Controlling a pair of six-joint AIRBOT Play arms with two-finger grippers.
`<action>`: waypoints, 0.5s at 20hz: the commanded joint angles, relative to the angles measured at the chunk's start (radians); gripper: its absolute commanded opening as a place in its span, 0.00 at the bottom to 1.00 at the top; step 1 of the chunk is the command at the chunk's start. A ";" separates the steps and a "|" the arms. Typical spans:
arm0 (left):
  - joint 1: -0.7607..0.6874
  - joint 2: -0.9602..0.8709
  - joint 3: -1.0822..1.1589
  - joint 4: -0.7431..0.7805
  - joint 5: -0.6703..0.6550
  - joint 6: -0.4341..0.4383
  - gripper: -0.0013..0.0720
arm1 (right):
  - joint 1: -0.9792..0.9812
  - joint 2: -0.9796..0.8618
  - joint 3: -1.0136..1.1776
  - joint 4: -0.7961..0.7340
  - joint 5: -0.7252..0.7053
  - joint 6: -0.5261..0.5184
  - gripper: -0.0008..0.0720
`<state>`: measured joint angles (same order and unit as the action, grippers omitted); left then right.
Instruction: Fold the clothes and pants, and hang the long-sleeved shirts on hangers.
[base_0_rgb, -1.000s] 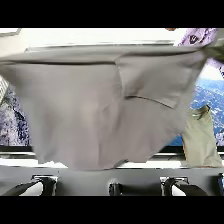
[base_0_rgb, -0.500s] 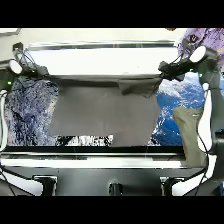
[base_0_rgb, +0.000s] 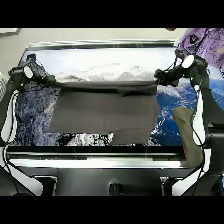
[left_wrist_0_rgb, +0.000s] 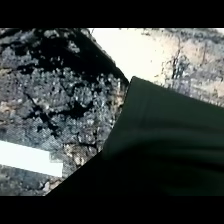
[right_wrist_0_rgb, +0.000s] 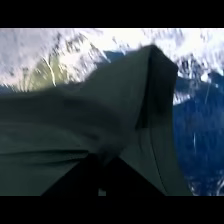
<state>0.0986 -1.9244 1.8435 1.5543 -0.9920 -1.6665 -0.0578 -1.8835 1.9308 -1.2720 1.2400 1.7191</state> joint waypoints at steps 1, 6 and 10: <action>0.002 -0.019 0.000 -0.002 -0.174 0.043 0.04 | 0.001 -0.006 -0.034 -0.016 0.119 -0.002 0.05; 0.002 -0.045 -0.002 -0.018 -0.319 0.045 0.04 | 0.001 -0.006 -0.121 -0.061 0.121 0.010 0.05; 0.002 -0.060 -0.002 -0.063 -0.329 0.045 0.04 | 0.001 -0.006 -0.171 -0.051 0.110 0.010 0.05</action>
<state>0.0998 -1.9720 1.8416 1.5284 -1.2819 -1.6253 -0.0582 -1.8889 1.7973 -1.3247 1.3472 1.7260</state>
